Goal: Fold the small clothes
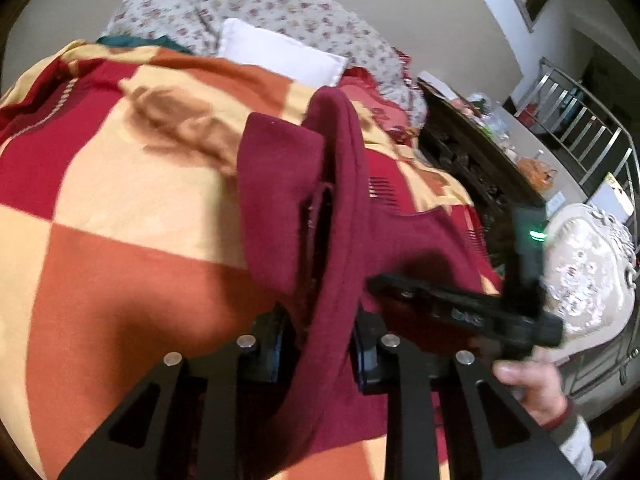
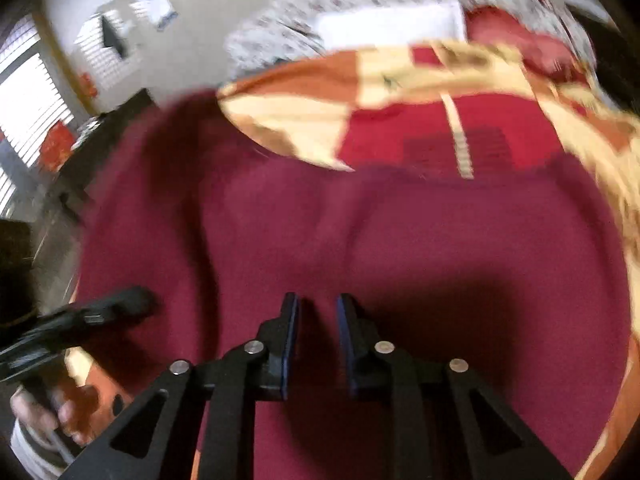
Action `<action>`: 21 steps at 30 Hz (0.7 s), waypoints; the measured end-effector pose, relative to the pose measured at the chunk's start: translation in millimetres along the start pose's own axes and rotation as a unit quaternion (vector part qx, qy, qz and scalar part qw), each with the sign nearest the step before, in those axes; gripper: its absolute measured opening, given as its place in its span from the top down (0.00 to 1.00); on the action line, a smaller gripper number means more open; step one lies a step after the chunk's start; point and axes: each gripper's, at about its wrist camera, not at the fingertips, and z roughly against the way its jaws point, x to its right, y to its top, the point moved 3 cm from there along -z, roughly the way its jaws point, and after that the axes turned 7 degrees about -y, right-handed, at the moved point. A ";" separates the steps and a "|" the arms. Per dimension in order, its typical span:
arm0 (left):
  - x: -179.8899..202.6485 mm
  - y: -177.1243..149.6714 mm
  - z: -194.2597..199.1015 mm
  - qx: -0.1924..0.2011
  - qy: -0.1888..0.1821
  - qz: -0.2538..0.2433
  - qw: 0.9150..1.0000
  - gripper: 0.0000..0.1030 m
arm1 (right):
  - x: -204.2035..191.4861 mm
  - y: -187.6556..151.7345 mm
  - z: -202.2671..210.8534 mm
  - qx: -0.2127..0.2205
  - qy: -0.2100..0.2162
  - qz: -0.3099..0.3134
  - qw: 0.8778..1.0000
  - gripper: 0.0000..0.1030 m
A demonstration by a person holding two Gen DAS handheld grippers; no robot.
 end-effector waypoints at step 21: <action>94.2 -29.6 -35.3 -0.009 0.060 -0.112 0.992 0.75 | -39.4 28.9 44.9 0.047 0.152 -0.035 0.987 0.51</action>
